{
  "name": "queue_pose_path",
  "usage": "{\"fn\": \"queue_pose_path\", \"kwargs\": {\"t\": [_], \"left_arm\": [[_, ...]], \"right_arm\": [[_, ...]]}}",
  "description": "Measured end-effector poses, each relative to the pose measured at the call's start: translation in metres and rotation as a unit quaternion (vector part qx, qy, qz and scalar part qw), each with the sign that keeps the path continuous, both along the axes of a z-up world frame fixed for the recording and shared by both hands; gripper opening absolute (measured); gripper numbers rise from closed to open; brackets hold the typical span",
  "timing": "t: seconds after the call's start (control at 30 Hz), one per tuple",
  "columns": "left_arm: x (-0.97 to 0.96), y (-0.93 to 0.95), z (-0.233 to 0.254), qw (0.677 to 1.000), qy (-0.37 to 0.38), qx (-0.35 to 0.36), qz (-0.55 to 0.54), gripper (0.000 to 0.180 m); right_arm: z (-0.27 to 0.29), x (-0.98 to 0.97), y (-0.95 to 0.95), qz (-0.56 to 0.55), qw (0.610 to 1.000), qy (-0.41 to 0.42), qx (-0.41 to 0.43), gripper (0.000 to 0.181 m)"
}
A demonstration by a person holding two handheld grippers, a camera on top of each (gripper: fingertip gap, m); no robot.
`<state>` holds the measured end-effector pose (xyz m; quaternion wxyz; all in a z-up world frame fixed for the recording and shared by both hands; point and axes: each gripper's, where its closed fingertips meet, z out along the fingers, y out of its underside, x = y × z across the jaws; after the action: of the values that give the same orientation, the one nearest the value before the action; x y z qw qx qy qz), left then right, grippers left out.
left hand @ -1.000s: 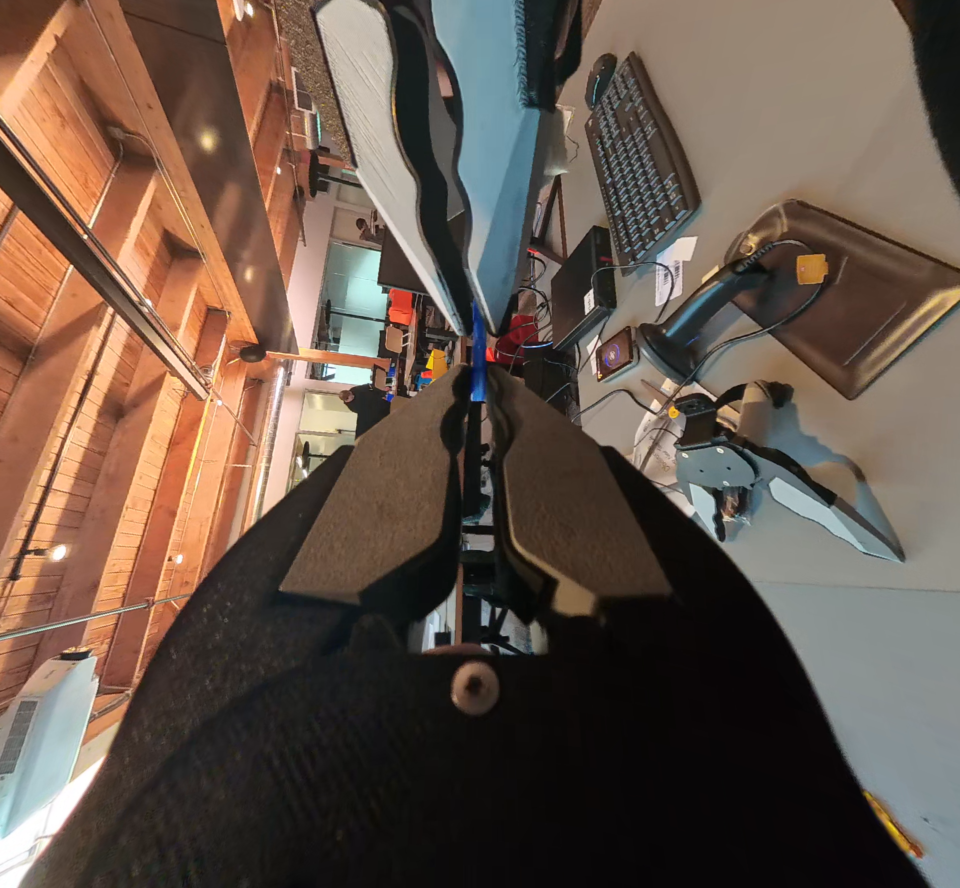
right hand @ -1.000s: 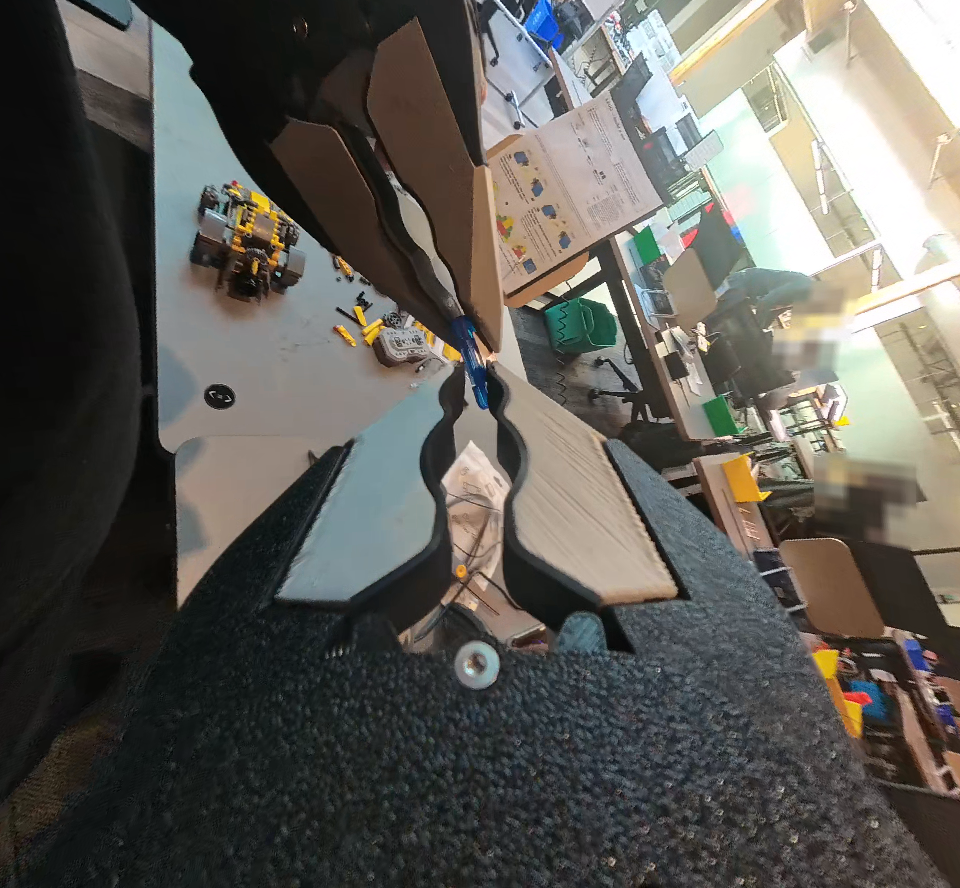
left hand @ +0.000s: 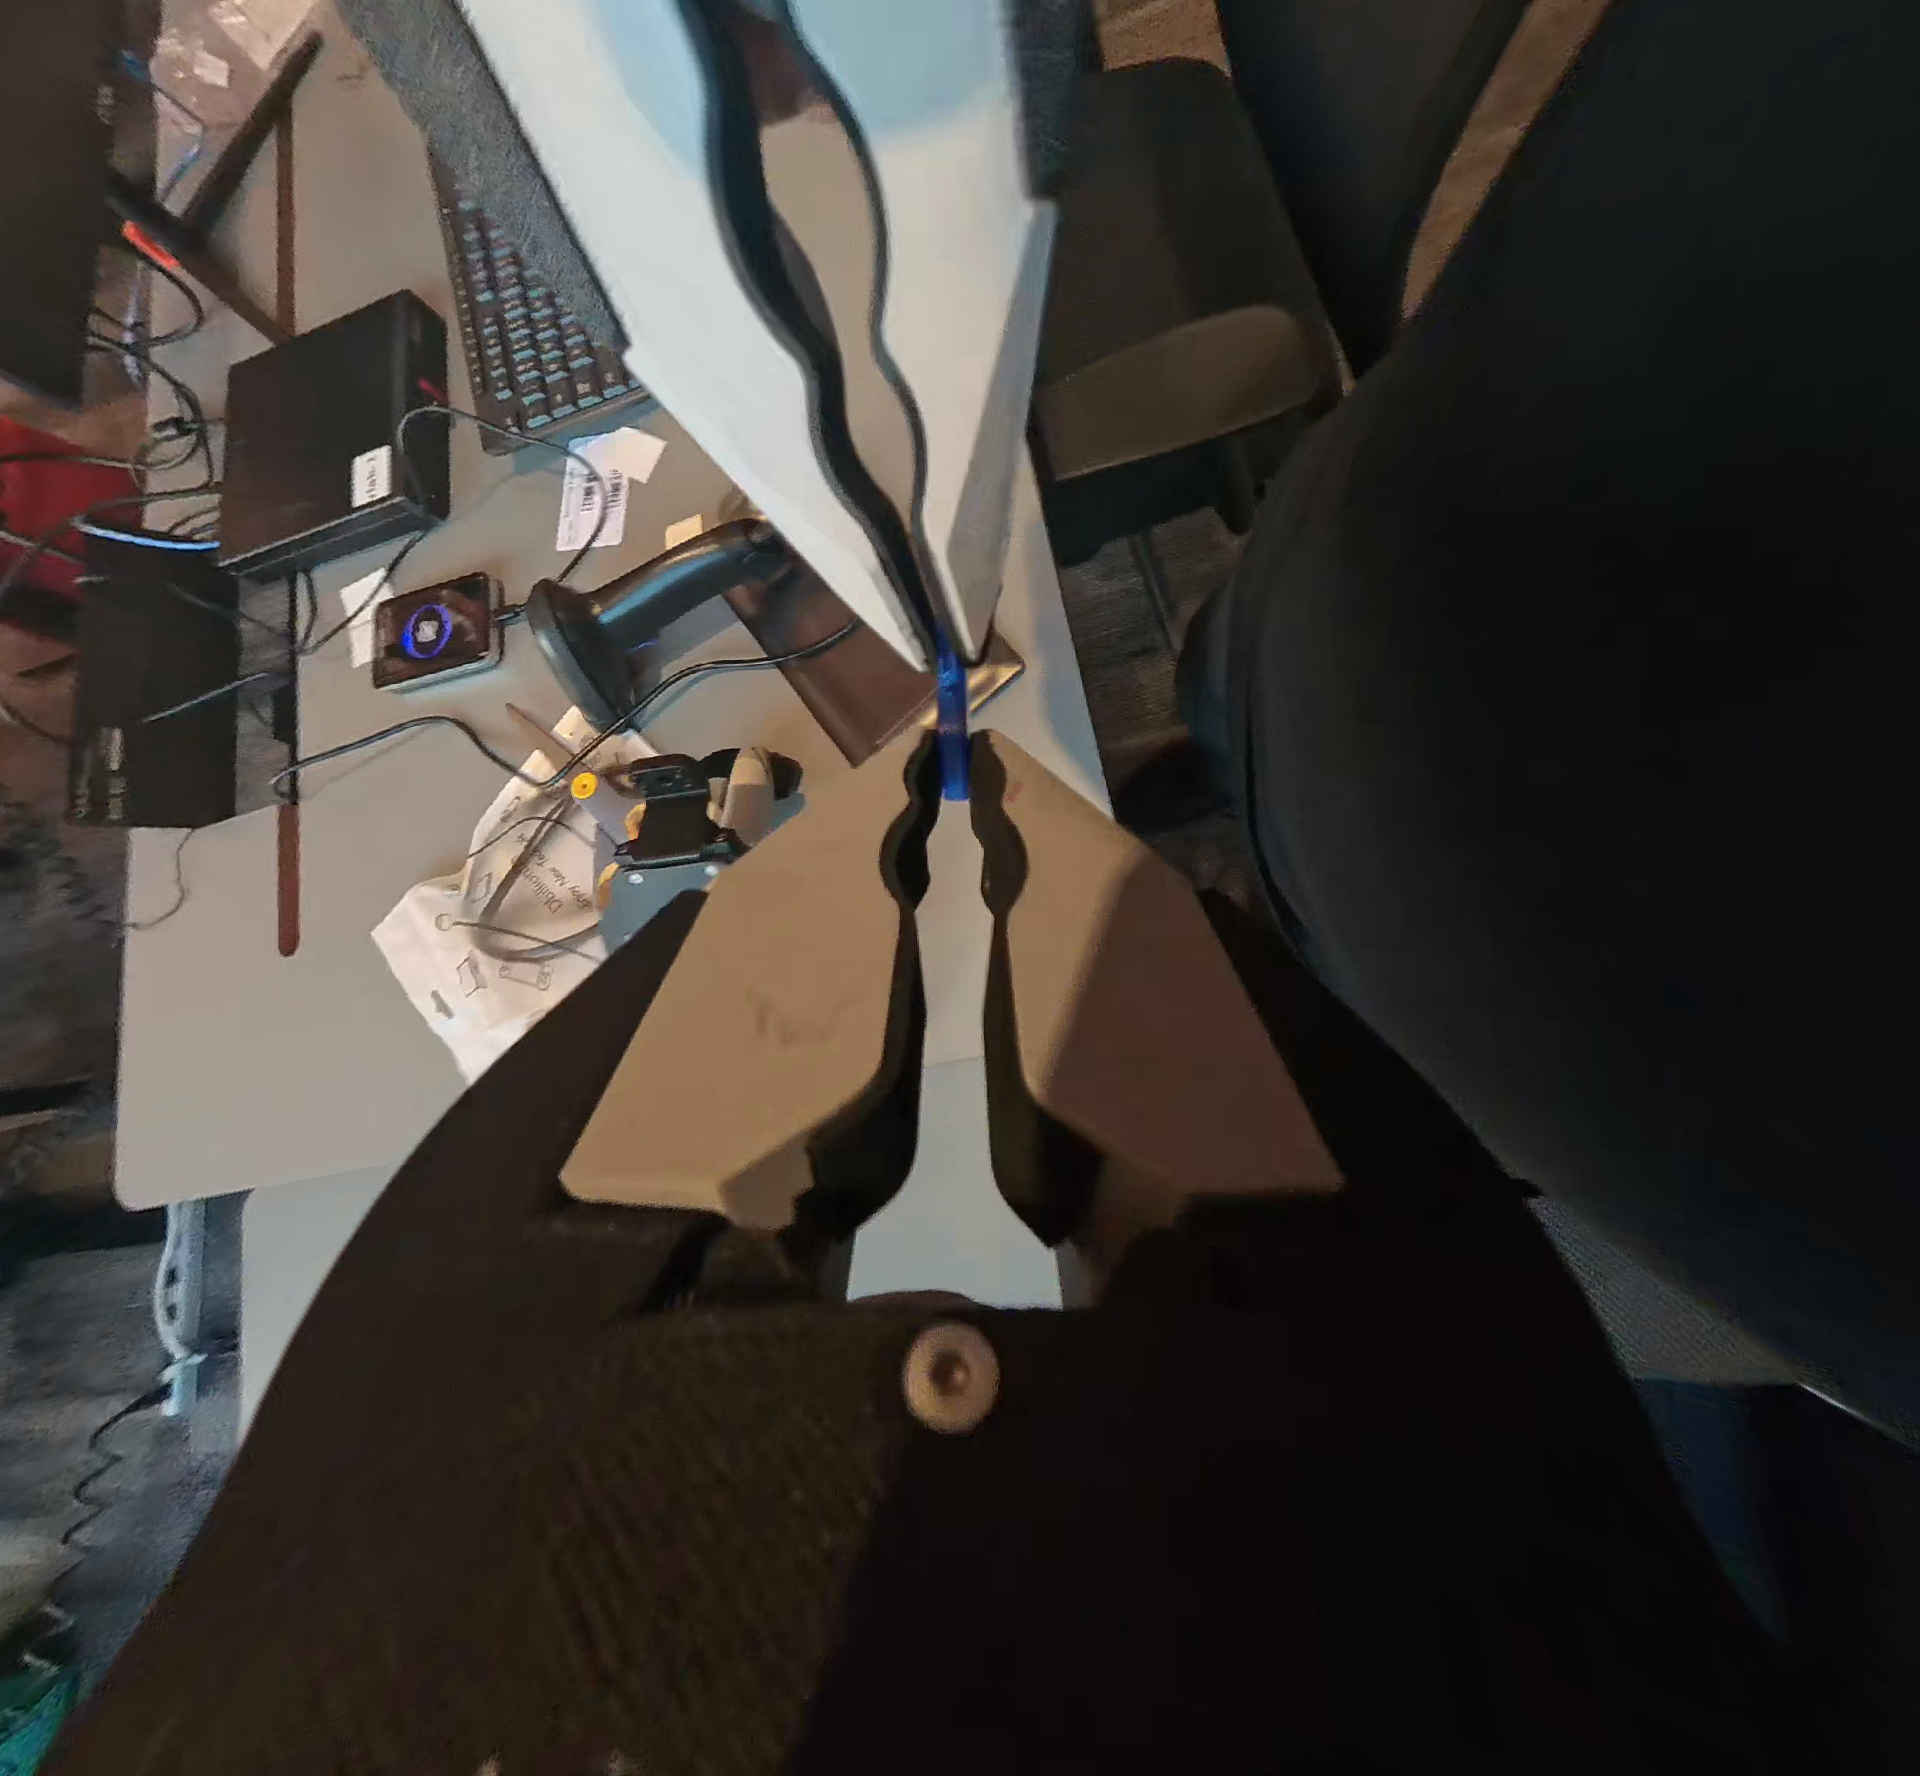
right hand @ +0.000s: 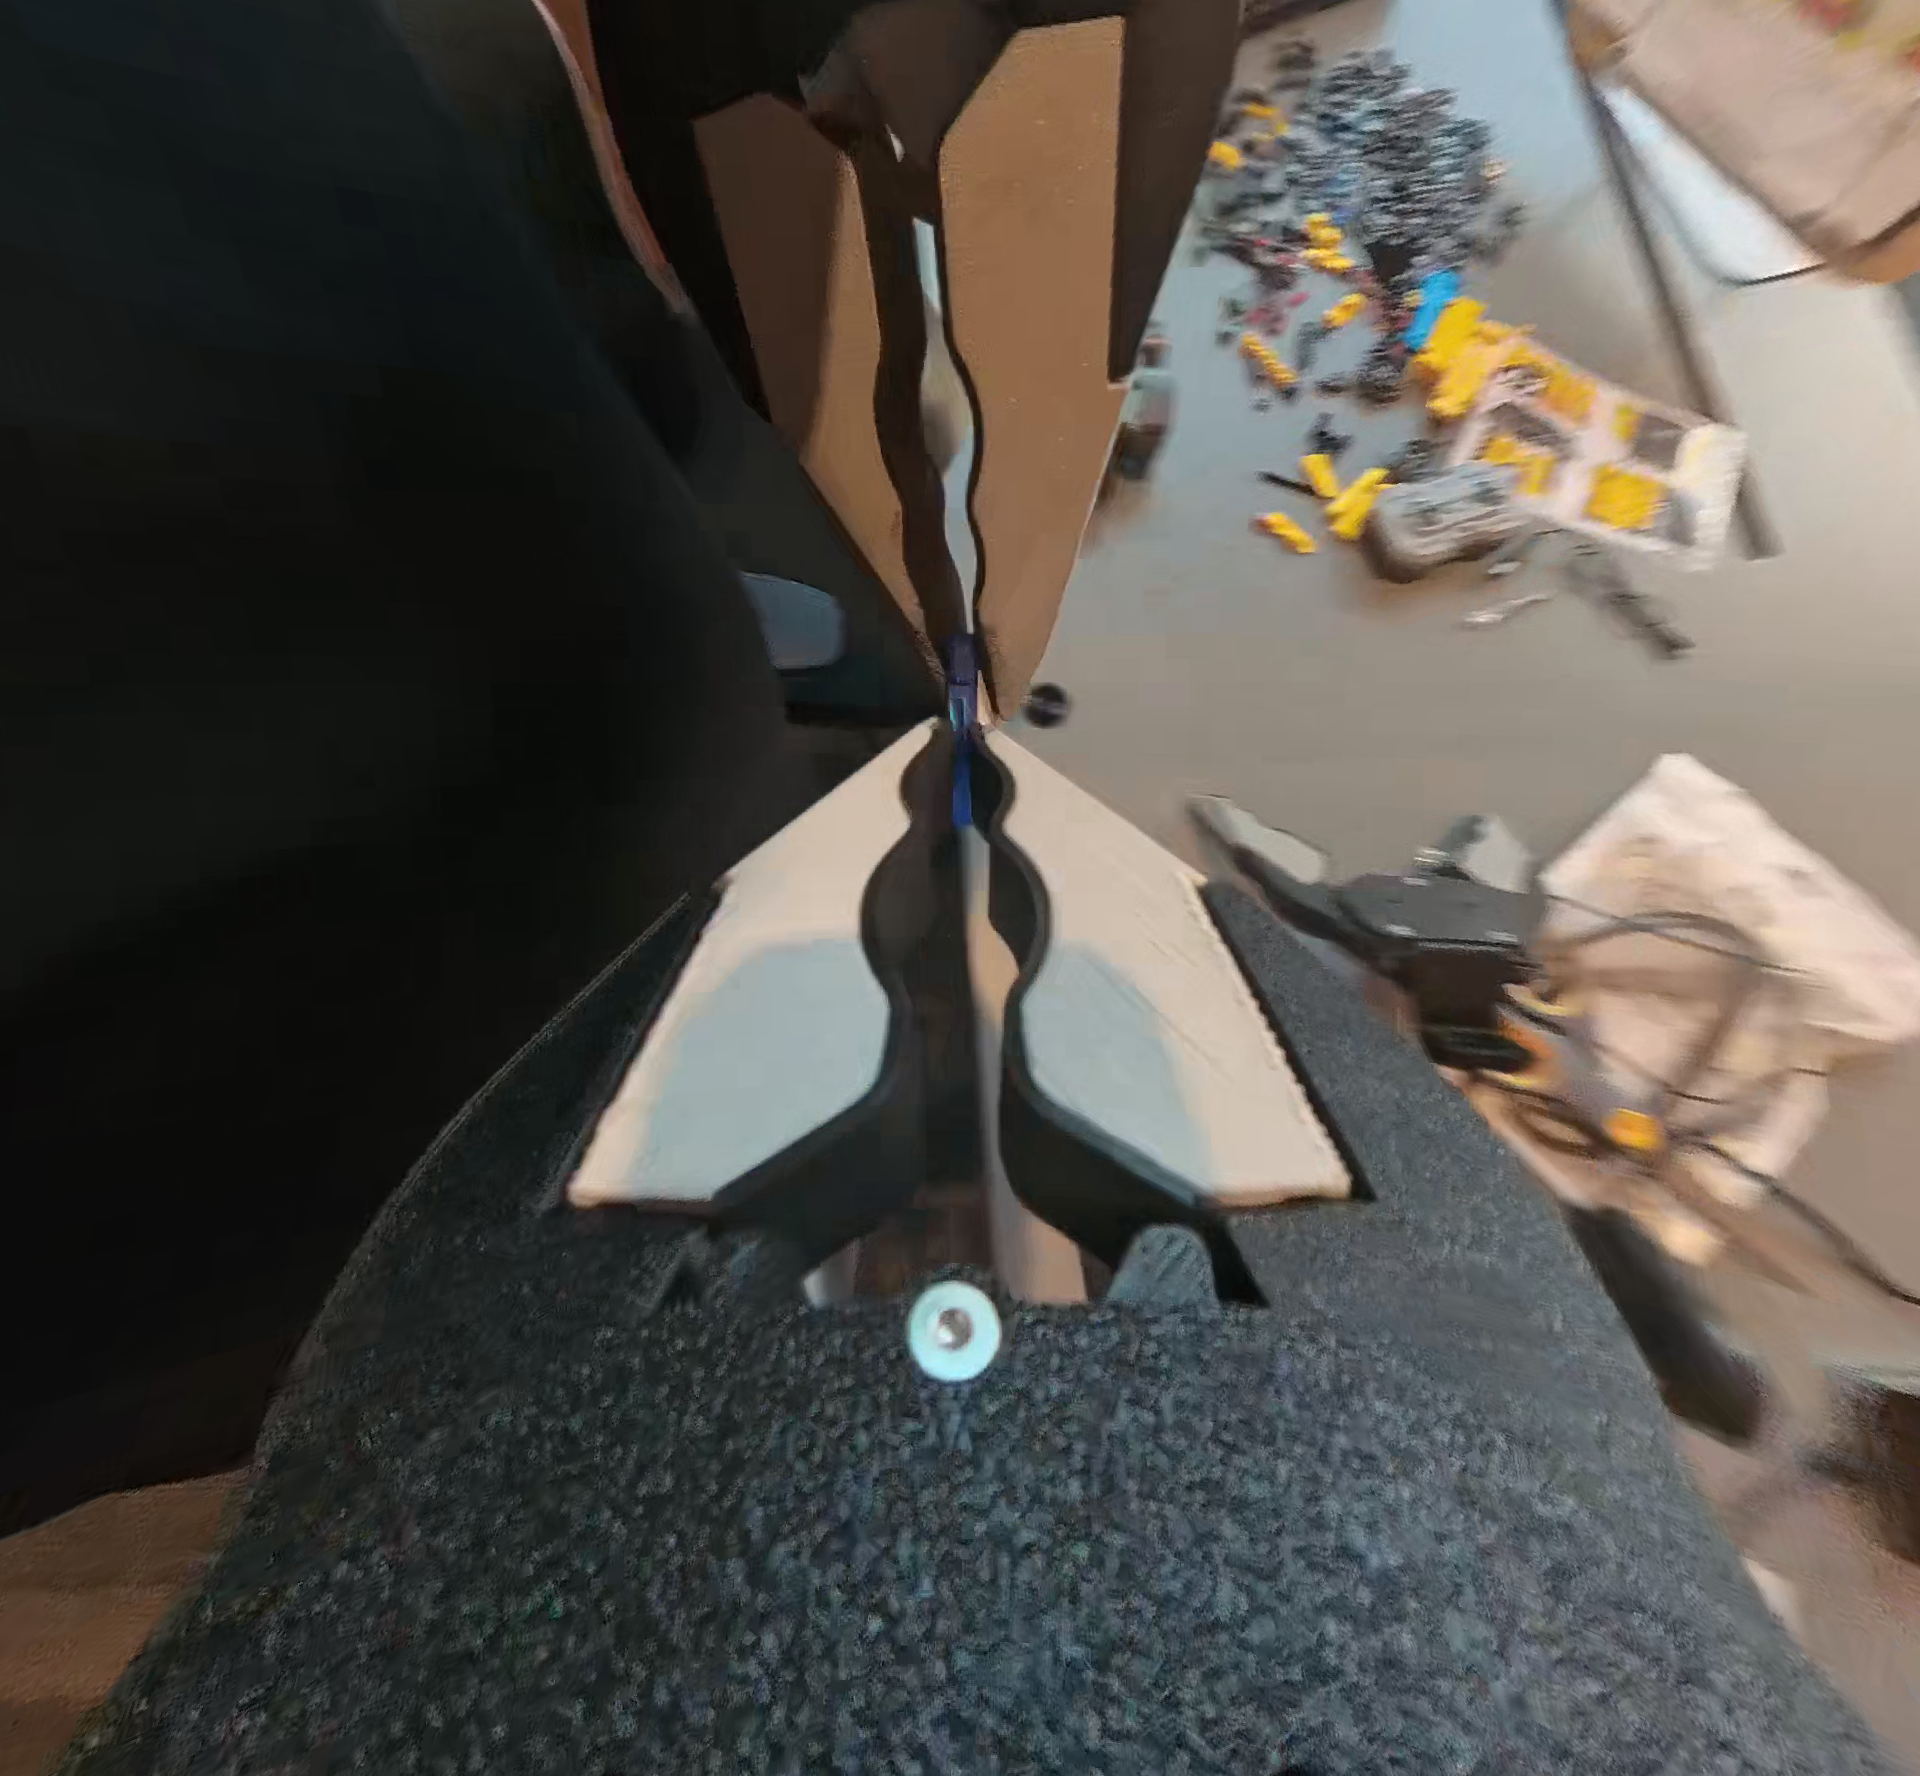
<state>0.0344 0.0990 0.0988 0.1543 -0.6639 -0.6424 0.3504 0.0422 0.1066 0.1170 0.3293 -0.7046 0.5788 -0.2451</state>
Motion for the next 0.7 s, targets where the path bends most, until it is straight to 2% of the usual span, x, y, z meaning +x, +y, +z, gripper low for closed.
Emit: {"fn": "queue_pose_path", "kwargs": {"t": [0.07,0.17,0.27,0.37,0.5,0.7], "left_arm": [[-0.002,0.006,0.002,0.999,0.022,0.018,-0.014,0.002],[-0.002,0.012,0.011,0.997,0.063,0.042,-0.021,0.002],[-0.005,0.017,0.015,0.994,0.086,0.062,-0.031,0.002],[-0.003,0.016,0.01,0.994,0.085,0.067,-0.027,0.002],[-0.005,0.018,0.001,0.99,0.097,0.104,-0.022,0.002],[-0.002,-0.005,-0.035,0.988,0.113,0.104,0.009,0.003]], "right_arm": [[0.005,-0.001,0.004,-0.001,0.994,-0.02,0.104,0.0],[0.015,0.0,0.007,-0.007,0.958,-0.051,0.283,0.0],[0.02,-0.001,0.008,-0.011,0.897,-0.059,0.439,0.0],[0.015,0.0,0.007,-0.029,0.837,-0.054,0.544,0.0],[0.003,-0.002,0.005,-0.036,0.819,-0.044,0.572,0.003],[-0.035,0.004,-0.019,-0.106,0.888,-0.047,0.445,0.0]]}}
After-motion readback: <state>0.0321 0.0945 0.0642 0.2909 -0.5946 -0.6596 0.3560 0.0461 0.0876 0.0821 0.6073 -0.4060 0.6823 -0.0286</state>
